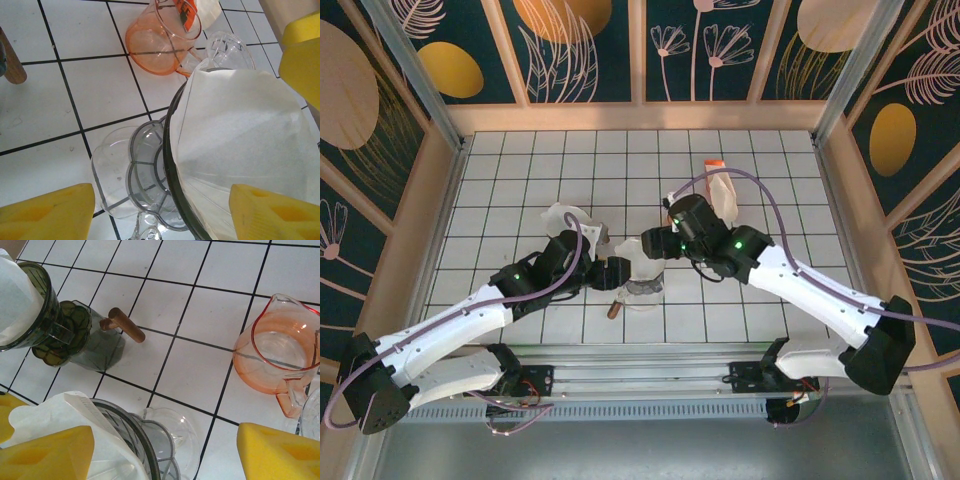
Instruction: Place the coffee filter in the dripper
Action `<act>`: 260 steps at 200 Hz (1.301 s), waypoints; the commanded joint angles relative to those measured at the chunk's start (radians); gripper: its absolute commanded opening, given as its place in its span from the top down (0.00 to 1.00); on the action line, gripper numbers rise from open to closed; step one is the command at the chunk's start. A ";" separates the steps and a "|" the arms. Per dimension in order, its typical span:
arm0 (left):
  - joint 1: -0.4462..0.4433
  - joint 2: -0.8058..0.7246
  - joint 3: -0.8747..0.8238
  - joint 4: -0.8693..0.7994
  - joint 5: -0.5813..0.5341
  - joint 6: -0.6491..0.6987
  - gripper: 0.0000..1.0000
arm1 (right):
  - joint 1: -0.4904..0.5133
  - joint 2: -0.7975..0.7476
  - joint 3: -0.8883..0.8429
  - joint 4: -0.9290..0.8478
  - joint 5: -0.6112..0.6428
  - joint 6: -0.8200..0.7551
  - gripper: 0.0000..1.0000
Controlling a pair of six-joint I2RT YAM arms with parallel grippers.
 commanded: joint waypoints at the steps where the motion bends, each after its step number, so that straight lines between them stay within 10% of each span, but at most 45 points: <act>1: 0.006 -0.004 0.030 -0.008 0.000 -0.007 0.26 | -0.005 -0.044 -0.023 0.022 0.032 0.024 0.25; 123: 0.006 -0.065 0.074 -0.025 -0.025 -0.008 0.01 | -0.005 -0.120 -0.060 0.040 0.092 0.056 0.24; 260: -0.008 -0.311 -0.156 -0.053 -0.044 -0.047 0.08 | -0.035 -0.285 -0.163 0.036 0.213 0.138 0.24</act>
